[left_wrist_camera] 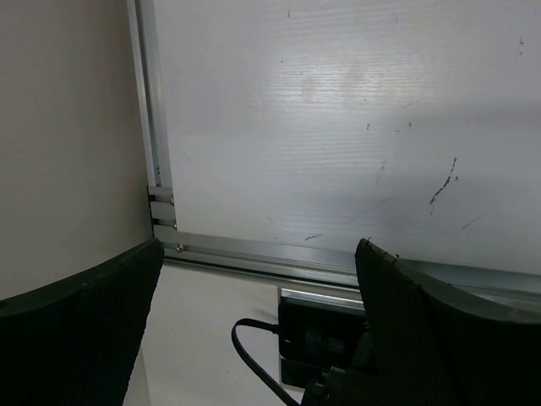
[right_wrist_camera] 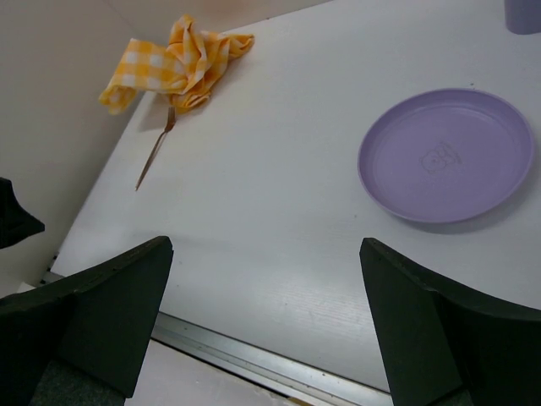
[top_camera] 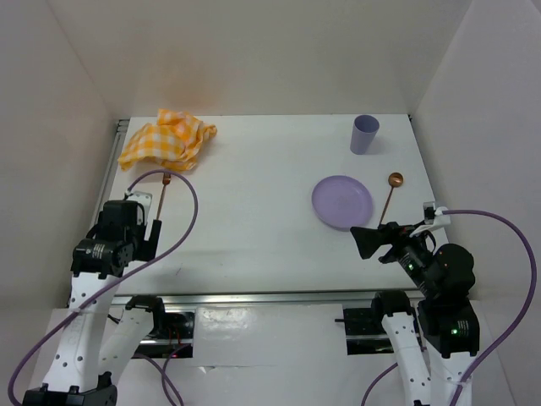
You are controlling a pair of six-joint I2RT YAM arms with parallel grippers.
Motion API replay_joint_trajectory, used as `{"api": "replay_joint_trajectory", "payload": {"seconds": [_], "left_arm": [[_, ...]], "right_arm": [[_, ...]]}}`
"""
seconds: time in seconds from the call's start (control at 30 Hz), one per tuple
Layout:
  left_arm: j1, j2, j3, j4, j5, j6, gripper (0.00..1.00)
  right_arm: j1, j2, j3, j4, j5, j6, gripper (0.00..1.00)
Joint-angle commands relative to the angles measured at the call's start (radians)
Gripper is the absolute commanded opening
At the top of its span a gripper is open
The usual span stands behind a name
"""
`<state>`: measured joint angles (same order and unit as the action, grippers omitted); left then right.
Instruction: Set the dinner table for one person
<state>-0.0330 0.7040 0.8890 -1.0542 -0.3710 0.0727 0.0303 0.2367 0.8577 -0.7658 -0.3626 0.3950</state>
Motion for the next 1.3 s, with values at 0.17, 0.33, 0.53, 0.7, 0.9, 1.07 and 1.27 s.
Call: {"api": "replay_joint_trajectory", "payload": {"seconds": [0.17,0.33,0.53,0.7,0.9,1.07,1.27], "left_arm": [[0.007,0.099,0.219,0.094,0.13,0.149,1.0],[0.007,0.433,0.48,0.194,0.064,0.213,1.0],[-0.004,0.834,0.816,0.206,0.115,0.234,1.0],[-0.022,1.139,1.074,0.217,0.06,0.234,1.0],[-0.097,1.423,1.357,0.215,0.069,0.17,1.0],[-0.179,1.485,1.348,0.353,0.027,0.193,1.0],[-0.191,1.663,1.473,0.394,-0.17,0.113,1.0]], "right_arm": [[0.006,0.146,0.044,0.077,0.013,0.001,1.0],[0.006,0.393,0.122,0.205,0.002,-0.051,1.0],[0.006,0.616,0.201,0.362,0.011,-0.076,1.0],[0.006,0.783,0.248,0.474,-0.012,-0.076,1.0],[0.039,0.949,0.319,0.51,0.017,-0.088,1.0],[0.082,1.021,0.345,0.519,0.097,-0.088,1.0],[0.1,1.075,0.334,0.53,0.106,-0.079,1.0]]}}
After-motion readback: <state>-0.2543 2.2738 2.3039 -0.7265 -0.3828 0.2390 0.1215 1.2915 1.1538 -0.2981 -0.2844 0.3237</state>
